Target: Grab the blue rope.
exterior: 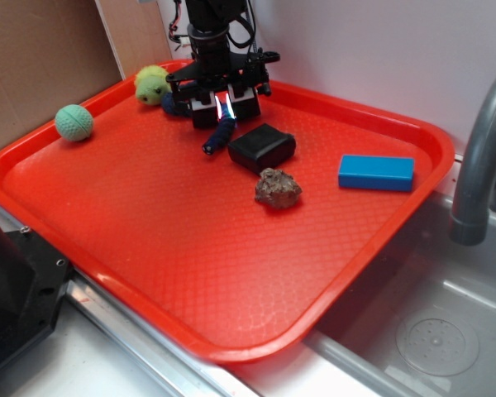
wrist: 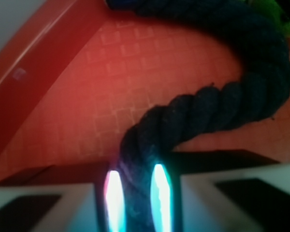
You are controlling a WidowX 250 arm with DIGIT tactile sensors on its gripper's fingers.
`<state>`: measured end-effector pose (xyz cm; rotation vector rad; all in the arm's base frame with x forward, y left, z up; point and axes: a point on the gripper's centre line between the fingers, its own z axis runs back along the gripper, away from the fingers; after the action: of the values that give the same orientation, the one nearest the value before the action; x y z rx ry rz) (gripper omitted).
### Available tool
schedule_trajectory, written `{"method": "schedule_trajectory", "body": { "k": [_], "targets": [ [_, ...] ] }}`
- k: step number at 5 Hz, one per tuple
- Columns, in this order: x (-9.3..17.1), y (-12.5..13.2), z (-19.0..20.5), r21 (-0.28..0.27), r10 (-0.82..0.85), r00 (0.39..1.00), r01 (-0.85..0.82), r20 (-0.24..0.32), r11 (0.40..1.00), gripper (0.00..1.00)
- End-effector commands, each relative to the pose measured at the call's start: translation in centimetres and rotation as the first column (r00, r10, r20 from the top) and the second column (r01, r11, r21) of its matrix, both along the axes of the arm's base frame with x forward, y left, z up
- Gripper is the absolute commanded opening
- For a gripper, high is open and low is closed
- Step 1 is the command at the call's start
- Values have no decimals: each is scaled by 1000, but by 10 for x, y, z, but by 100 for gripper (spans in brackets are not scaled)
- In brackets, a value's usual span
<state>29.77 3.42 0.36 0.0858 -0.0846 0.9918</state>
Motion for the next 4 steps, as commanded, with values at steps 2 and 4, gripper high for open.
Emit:
{"method": "schedule_trajectory", "body": {
  "k": [2, 4],
  "targets": [
    [-55, 11, 39, 0, -321, 937, 324, -135, 946, 0],
    [-113, 28, 134, 107, -678, 735, 673, 15, 732, 0]
  ]
}}
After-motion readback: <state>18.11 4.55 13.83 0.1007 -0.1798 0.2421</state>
